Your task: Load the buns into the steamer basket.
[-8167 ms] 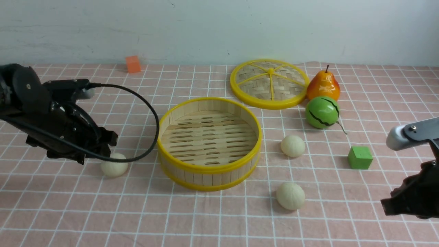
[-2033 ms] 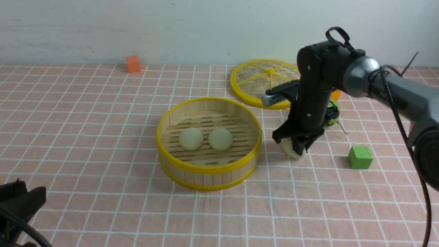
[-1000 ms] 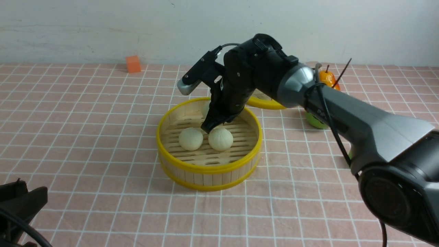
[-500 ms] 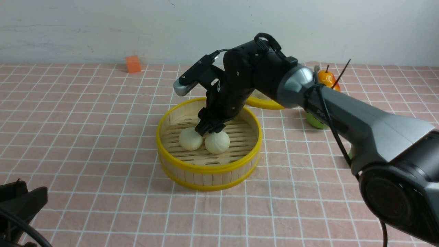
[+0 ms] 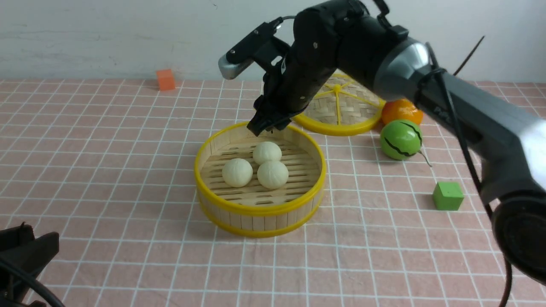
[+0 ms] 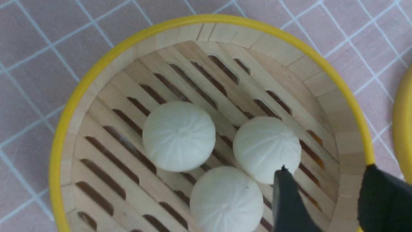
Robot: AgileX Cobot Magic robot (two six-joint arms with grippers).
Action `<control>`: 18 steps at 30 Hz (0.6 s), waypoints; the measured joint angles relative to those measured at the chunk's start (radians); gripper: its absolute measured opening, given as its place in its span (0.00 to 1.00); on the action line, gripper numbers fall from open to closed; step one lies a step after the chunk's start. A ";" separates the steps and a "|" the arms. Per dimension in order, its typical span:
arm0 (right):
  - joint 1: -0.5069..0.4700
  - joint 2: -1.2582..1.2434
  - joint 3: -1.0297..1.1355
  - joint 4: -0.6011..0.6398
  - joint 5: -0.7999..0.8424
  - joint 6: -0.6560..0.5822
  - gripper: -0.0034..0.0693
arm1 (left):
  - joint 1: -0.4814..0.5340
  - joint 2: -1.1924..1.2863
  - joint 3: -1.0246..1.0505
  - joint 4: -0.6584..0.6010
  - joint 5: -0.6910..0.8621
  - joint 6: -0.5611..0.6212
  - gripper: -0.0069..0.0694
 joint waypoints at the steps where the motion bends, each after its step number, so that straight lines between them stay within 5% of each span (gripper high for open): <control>1: 0.000 -0.017 0.001 0.000 0.017 0.000 0.41 | 0.000 -0.003 0.000 0.000 0.000 0.000 0.40; 8: -0.044 -0.312 0.001 0.000 0.155 0.000 0.18 | 0.000 -0.187 -0.017 -0.004 0.008 -0.038 0.33; 11: -0.060 -0.482 0.000 -0.027 0.145 0.016 0.08 | 0.000 -0.290 -0.018 0.052 0.051 -0.091 0.18; 14: -0.061 -0.584 0.000 -0.061 0.140 0.034 0.04 | 0.000 -0.339 -0.012 0.099 0.059 -0.127 0.08; 18: -0.060 -0.787 0.086 -0.112 0.055 0.101 0.04 | 0.000 -0.409 0.033 0.160 0.064 -0.190 0.07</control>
